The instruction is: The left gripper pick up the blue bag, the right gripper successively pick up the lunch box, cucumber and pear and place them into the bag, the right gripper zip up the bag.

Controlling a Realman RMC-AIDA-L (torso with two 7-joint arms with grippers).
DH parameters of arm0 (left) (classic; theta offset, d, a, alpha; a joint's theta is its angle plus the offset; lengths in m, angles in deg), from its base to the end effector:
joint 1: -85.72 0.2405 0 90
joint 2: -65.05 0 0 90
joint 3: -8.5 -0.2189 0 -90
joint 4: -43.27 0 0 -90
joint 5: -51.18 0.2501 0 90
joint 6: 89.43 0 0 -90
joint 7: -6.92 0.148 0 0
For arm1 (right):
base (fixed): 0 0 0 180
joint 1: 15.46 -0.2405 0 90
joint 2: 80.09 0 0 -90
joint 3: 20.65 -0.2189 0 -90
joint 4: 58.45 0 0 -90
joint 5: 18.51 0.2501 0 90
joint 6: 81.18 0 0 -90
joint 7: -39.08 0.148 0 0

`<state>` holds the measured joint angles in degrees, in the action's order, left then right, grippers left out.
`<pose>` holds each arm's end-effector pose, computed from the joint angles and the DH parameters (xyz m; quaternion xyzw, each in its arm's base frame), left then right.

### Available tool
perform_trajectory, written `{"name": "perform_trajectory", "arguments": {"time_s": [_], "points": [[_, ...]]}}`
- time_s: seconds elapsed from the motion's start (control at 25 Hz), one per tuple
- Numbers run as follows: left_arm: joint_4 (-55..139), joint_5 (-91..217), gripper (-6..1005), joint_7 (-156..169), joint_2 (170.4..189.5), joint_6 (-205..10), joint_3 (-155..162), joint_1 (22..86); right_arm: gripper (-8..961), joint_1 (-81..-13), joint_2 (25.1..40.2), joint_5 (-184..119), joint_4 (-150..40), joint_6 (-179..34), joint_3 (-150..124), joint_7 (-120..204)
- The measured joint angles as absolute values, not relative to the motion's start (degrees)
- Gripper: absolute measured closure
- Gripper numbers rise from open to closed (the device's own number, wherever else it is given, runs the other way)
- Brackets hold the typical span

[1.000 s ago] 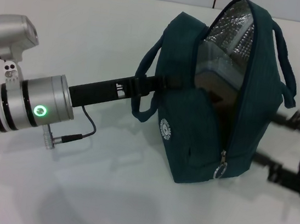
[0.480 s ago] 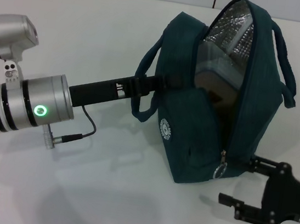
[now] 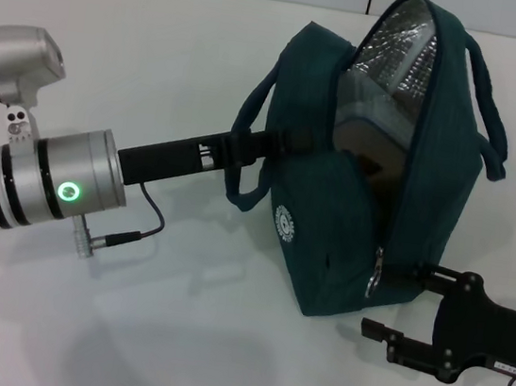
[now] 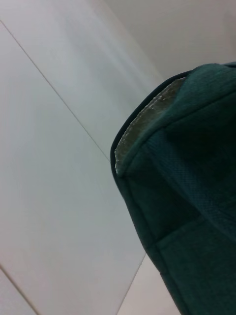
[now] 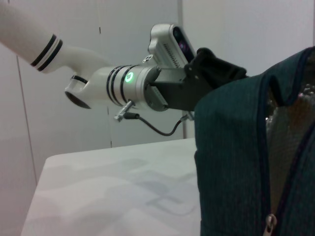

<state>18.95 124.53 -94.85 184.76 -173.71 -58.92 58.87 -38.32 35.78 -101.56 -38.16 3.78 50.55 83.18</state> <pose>-0.2246 0.3271 -0.0429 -0.7779 -0.4694 -0.4177 0.0004 0.2812 0.2807 -0.0533 -0.9512 0.0660 0.2722 0.1294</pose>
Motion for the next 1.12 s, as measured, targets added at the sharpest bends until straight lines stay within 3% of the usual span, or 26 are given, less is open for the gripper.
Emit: {"name": "perform_trajectory", "arguments": {"time_s": [1.12], "points": [[19.0,124.0,946,-94.9,184.49,-173.8,-58.9,60.0,308,-37.1,35.58,-91.6,-39.2,2.1,60.6,82.1]]}}
